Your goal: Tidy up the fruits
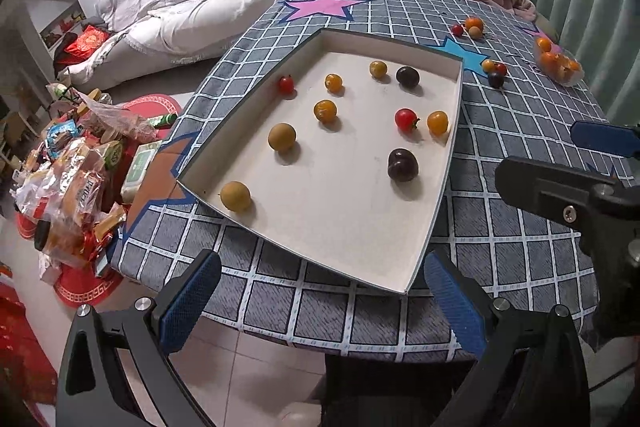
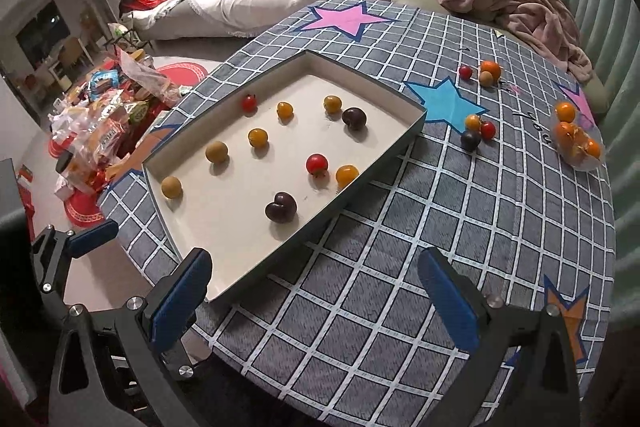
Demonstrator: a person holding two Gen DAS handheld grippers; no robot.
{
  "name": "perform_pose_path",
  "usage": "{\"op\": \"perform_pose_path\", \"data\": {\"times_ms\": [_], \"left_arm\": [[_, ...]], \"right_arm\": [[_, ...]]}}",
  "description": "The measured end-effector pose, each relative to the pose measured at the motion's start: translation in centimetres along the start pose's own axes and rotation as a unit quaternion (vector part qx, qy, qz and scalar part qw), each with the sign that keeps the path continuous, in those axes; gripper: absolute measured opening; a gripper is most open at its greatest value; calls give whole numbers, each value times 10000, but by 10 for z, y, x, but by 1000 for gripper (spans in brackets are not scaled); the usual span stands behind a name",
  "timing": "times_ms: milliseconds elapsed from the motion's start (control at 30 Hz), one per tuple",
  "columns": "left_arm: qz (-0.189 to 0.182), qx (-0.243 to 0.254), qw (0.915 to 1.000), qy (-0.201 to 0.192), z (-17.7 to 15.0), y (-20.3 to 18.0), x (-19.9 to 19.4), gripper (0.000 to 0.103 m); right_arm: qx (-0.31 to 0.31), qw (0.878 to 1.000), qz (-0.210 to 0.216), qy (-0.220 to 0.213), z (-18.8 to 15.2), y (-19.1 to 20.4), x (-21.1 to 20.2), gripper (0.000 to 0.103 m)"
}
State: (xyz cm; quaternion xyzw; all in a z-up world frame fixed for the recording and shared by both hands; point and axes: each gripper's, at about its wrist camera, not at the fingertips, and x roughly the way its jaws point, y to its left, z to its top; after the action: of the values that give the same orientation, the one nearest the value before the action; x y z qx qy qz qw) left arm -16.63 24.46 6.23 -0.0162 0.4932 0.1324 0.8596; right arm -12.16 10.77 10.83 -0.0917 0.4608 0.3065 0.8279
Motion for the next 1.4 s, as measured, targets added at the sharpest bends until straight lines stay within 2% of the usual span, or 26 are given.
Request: {"op": "perform_pose_path", "data": {"times_ms": [1400], "left_arm": [[268, 248, 9993, 95, -3, -17, 1, 102]], "right_arm": [[-43, 9999, 77, -47, -2, -2, 0, 103]]}}
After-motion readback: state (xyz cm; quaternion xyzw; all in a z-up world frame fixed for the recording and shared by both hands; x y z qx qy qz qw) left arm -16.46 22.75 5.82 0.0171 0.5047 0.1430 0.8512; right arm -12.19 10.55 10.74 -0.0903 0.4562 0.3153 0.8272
